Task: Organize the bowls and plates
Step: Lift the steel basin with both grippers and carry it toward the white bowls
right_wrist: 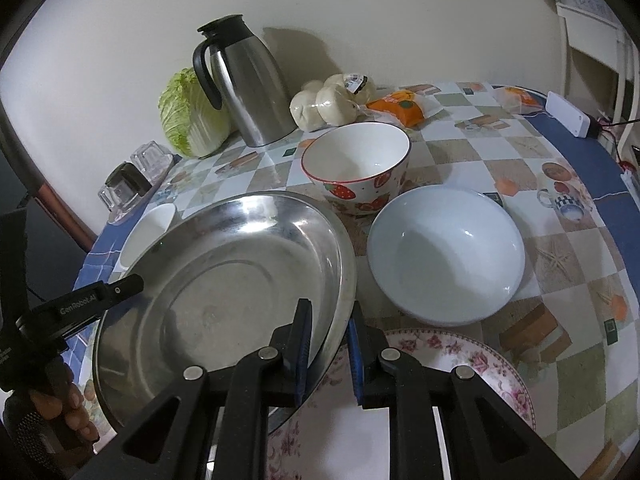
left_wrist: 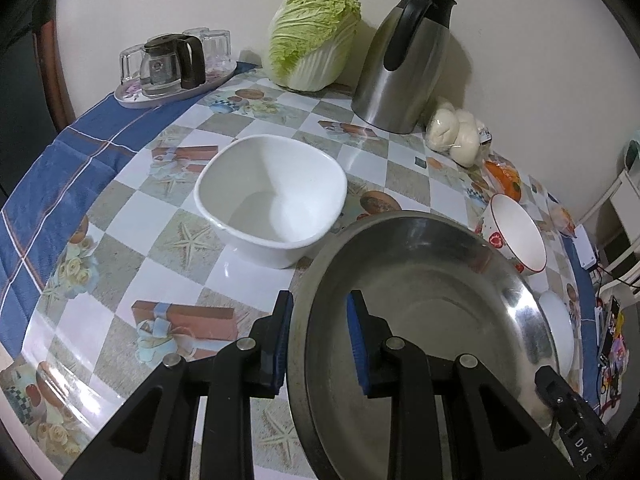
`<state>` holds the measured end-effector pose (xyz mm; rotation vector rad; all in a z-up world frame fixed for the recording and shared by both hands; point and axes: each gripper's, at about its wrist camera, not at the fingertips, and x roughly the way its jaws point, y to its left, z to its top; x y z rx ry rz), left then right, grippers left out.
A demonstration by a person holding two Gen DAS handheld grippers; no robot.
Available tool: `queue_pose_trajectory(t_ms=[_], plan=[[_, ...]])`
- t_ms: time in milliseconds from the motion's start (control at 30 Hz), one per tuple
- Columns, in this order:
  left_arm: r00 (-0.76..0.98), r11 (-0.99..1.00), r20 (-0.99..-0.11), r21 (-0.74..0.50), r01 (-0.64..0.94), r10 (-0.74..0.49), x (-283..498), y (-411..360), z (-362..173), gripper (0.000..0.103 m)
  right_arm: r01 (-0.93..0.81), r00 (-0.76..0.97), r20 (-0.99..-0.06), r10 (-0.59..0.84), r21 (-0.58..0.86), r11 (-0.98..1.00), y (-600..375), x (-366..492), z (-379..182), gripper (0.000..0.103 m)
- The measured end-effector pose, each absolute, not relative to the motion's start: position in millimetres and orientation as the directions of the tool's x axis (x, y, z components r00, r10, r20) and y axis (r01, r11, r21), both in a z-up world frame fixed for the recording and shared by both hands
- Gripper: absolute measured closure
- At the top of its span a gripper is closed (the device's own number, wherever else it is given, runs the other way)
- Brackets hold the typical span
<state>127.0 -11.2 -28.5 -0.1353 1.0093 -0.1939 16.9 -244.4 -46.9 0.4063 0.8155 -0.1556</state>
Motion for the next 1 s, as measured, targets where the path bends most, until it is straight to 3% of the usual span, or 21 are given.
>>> queue_pose_trajectory(t_ms=[1000], plan=[[0.469, 0.973, -0.853, -0.190, 0.130, -0.229, 148.4, -21.0, -54.1, 0.074, 0.329, 0.634, -0.772, -0.033, 0.231, 0.916, -246.6, 42.4, -68.4, 0.084]])
